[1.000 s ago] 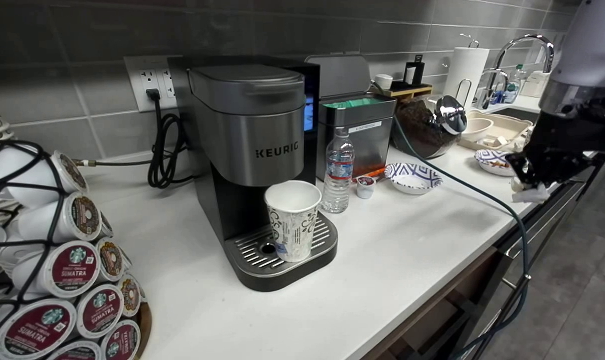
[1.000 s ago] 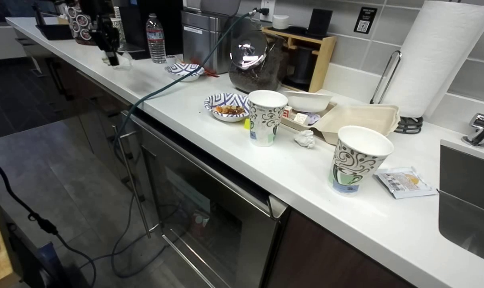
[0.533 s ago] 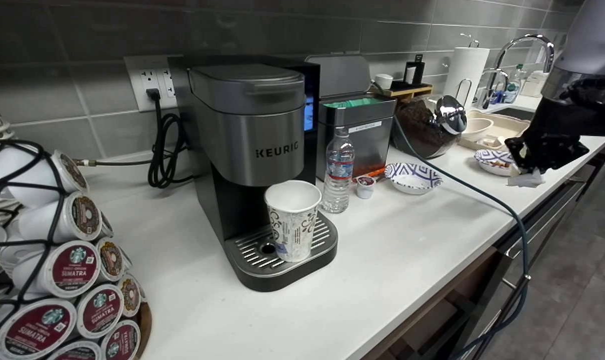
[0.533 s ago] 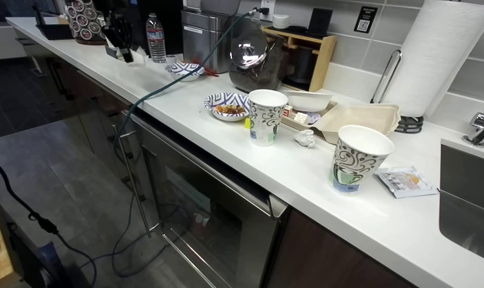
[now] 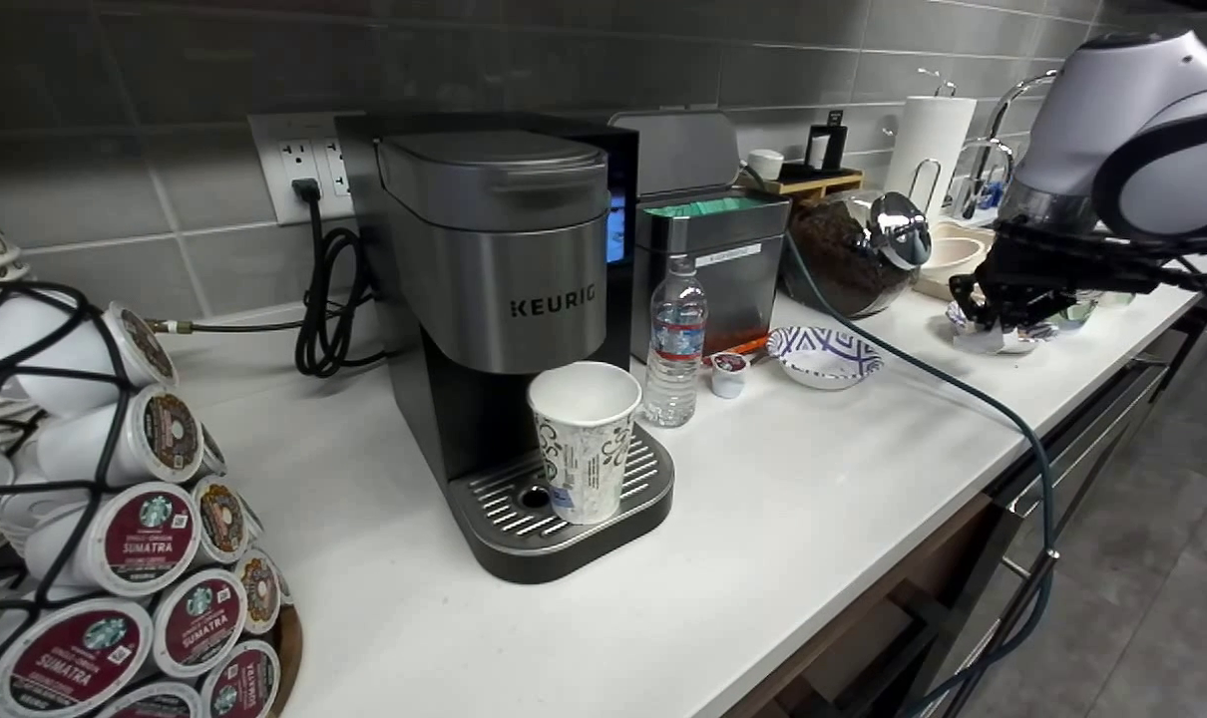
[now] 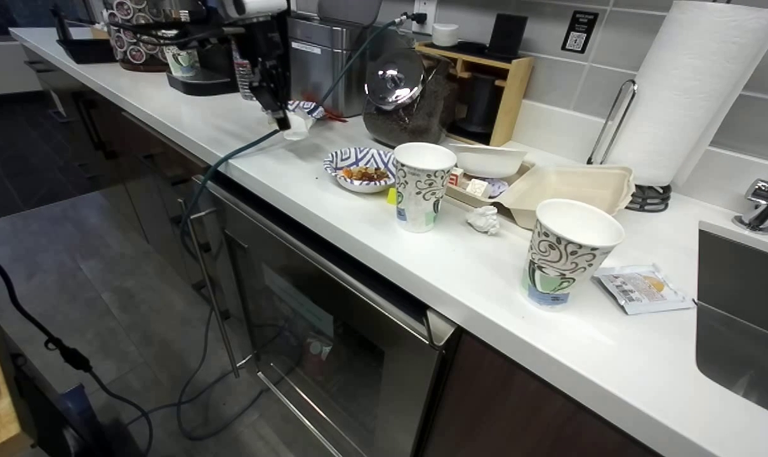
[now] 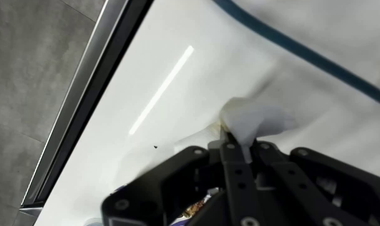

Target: Use the napkin to wipe the counter top

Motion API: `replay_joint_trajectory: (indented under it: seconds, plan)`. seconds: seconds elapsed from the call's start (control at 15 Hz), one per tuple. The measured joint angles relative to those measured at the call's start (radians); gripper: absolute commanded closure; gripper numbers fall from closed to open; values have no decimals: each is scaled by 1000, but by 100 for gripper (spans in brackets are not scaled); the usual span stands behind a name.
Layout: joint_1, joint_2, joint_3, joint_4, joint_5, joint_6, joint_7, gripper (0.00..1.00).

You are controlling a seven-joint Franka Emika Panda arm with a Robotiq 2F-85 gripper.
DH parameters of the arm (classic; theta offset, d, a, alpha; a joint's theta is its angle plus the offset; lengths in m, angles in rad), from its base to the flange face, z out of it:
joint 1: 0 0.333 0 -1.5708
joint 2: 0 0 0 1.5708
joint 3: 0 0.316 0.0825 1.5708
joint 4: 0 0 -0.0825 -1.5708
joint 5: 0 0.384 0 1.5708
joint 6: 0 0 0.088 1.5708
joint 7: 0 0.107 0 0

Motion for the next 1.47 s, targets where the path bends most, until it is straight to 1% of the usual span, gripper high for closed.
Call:
replay_joint_trajectory:
  seconds: [0.2, 0.4, 0.6, 0.73, 1.0, 1.27, 1.47]
  plan:
    - [25, 122, -61, 113, -8, -4, 42, 98]
    - [68, 195, -116, 176, -9, -17, 89, 98]
    - [101, 231, -159, 210, -9, -30, 141, 98]
    - [110, 252, -176, 234, -9, -76, 158, 98]
    - [112, 273, -200, 267, -7, -164, 221, 98]
    - [110, 298, -230, 297, -9, -221, 284, 98]
    - [111, 308, -245, 313, -32, -308, 303, 98]
